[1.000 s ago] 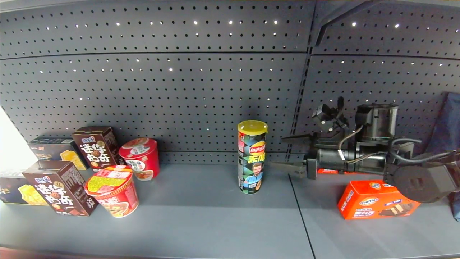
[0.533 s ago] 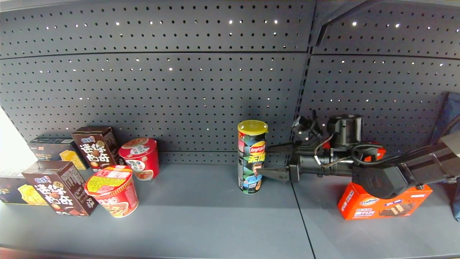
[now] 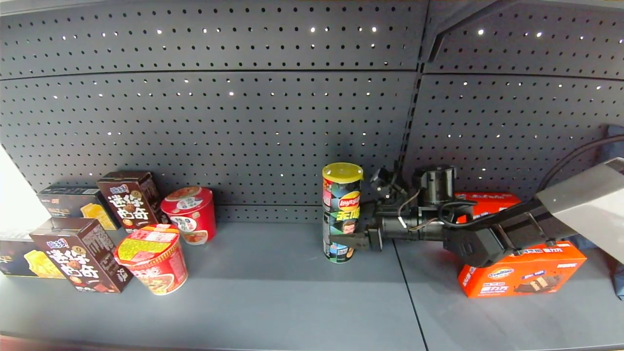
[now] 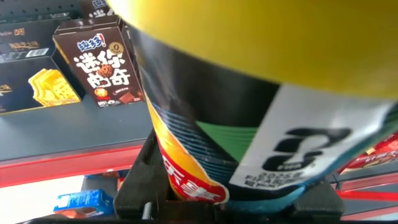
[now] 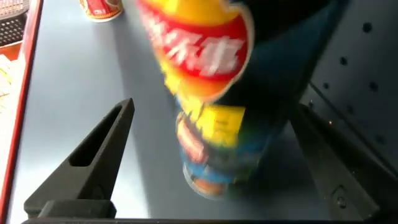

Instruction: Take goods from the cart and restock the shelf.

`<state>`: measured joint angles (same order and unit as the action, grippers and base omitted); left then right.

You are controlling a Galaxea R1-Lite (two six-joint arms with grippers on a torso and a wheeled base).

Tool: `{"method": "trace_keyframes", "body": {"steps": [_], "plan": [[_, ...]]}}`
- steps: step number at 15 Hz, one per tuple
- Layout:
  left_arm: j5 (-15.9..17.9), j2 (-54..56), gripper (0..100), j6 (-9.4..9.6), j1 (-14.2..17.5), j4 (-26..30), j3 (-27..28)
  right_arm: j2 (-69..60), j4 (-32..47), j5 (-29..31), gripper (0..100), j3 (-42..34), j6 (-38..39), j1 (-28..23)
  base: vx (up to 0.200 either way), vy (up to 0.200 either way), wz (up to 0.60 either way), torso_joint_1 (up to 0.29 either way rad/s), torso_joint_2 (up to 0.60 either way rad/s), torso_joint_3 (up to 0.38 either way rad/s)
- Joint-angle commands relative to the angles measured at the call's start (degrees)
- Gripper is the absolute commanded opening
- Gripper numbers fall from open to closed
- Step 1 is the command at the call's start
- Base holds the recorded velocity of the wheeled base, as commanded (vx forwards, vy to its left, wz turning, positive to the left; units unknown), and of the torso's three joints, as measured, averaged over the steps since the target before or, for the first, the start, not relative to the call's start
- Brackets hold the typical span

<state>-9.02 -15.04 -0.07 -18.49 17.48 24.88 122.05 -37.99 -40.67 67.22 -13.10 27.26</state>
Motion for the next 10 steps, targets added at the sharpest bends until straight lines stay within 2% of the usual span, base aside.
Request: {"method": "trace_keyframes", "body": {"steps": [1,4,5,8,10], "plan": [[0.0,0.0,0,-0.01,0.0,0.0,0.0,2.8,0.0,0.0,100,1.8,0.2,0.8,0.000,0.000,0.00,0.000,0.00,0.000],[0.0,0.1,0,-0.01,0.0,0.0,-1.6,4.8,-1.3,-0.2,100,2.6,1.9,1.1,0.000,0.000,0.00,0.000,0.00,0.000],[0.0,0.2,0,-0.01,0.0,-0.1,-2.2,4.8,-2.2,-0.1,0,2.6,2.8,1.1,0.000,0.000,0.00,0.000,0.00,0.000],[0.0,0.2,0,-0.01,0.0,-0.3,-2.0,1.9,-2.4,3.3,0,0.1,3.7,2.3,0.000,0.000,0.00,0.000,0.00,0.000],[-0.1,0.4,0,-0.01,0.1,-0.3,-2.0,-5.4,-2.6,7.5,0,-7.6,3.9,5.2,0.000,0.000,0.00,0.000,0.00,0.000]]}}
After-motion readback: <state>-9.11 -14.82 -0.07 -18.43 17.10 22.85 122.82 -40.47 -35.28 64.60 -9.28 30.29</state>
